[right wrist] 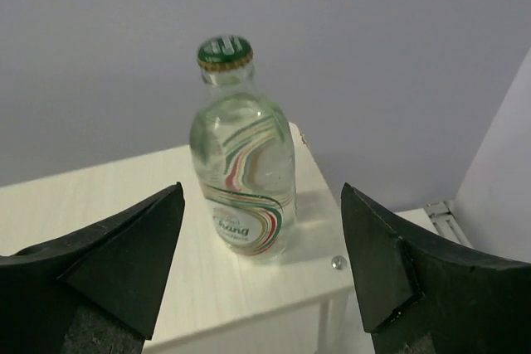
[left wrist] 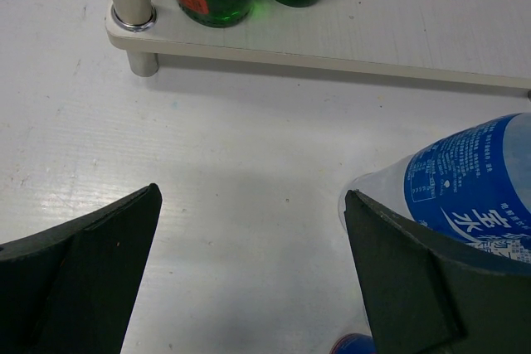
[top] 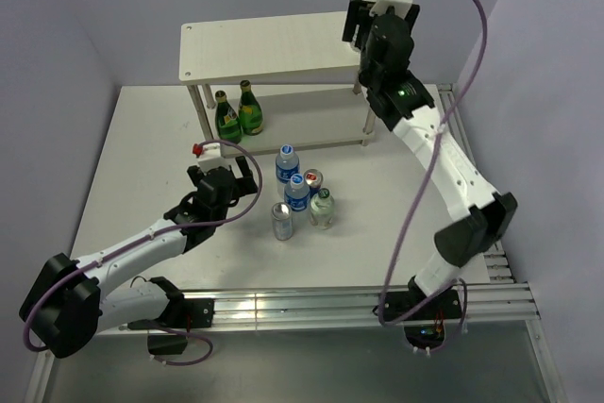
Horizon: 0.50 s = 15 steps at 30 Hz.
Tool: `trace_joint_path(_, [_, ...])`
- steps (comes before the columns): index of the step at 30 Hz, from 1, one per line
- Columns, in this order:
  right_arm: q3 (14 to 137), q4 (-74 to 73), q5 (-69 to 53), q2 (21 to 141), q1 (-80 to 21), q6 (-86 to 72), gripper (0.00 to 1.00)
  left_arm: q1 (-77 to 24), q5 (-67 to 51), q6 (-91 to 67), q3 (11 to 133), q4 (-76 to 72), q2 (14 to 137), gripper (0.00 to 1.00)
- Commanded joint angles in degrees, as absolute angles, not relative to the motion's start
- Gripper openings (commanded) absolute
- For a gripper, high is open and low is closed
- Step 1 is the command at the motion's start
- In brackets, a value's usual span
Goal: Place and organize the beverage onto the shelf
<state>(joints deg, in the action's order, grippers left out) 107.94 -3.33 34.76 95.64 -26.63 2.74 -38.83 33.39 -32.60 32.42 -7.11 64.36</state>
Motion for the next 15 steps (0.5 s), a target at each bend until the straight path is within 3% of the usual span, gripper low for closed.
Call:
trace_joint_path(1, [104.34, 5.63, 40.68, 86.32, -29.26, 4.75, 0.83, -38.67, 34.28, -32.34, 32.96, -9.32, 63.11, 0.99])
trace_joint_path(9, [92.30, -0.95, 44.30, 73.68, -32.78, -1.56, 0.82, -38.76, 34.54, -31.91, 31.91, -8.88, 60.21, 0.99])
trace_joint_path(15, [65.87, -3.26, 40.61, 59.34, -40.85, -16.68, 0.79, -38.58, 34.10, -31.99, 31.82, -8.61, 59.85, 0.99])
